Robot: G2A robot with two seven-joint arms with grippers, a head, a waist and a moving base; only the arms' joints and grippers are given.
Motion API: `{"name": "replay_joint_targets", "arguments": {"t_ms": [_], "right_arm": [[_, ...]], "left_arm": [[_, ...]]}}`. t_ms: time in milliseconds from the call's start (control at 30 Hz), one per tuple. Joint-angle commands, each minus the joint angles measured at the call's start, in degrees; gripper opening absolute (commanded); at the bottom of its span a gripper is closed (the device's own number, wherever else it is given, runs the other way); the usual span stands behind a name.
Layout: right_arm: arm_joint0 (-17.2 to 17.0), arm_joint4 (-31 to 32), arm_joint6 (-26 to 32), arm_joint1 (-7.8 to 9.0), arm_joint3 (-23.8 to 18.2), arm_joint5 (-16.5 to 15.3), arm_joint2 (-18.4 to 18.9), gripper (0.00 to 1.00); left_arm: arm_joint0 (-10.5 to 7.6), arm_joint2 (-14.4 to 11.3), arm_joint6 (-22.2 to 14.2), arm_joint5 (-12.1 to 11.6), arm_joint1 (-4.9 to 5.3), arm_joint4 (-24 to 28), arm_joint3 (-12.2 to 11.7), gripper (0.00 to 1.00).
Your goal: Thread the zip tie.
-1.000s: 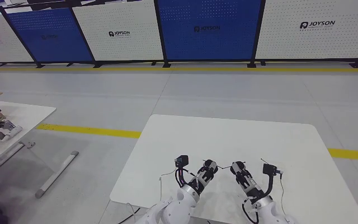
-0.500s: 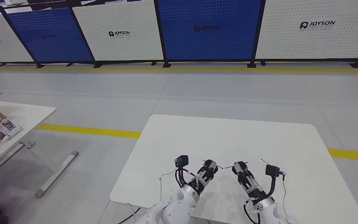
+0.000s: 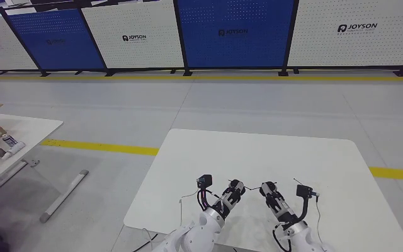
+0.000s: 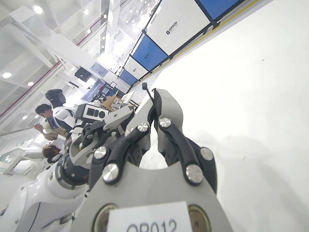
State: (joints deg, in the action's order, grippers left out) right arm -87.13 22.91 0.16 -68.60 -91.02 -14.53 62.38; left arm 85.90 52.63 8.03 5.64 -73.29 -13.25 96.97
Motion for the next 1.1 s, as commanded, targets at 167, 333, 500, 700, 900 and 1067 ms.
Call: {"name": "replay_joint_targets", "arguments": {"t_ms": [167, 333, 500, 700, 900, 1067], "right_arm": [[-0.2, 0.9, 0.5, -0.23, -0.4, 0.7, -0.1, 0.0], [0.0, 0.9, 0.7, -0.44, -0.2, 0.9, -0.1, 0.0], [0.4, 0.3, 2.2, -0.63, 0.3, 0.5, -0.3, 0.0], [0.8, -0.5, 2.6, -0.72, 0.8, 0.0, -0.1, 0.0], [0.8, -0.5, 2.6, -0.72, 0.8, 0.0, -0.1, 0.0], [0.8, -0.5, 2.6, -0.72, 0.8, 0.0, -0.1, 0.0]], "left_arm": [[0.0, 0.0, 0.0, 0.0, 0.0, 0.0, 0.0, 0.0], [0.0, 0.0, 0.0, 0.0, 0.0, 0.0, 0.0, 0.0], [0.0, 0.0, 0.0, 0.0, 0.0, 0.0, 0.0, 0.0], [0.0, 0.0, 0.0, 0.0, 0.0, 0.0, 0.0, 0.0], [0.0, 0.0, 0.0, 0.0, 0.0, 0.0, 0.0, 0.0], [0.0, 0.0, 0.0, 0.0, 0.0, 0.0, 0.0, 0.0]]}}
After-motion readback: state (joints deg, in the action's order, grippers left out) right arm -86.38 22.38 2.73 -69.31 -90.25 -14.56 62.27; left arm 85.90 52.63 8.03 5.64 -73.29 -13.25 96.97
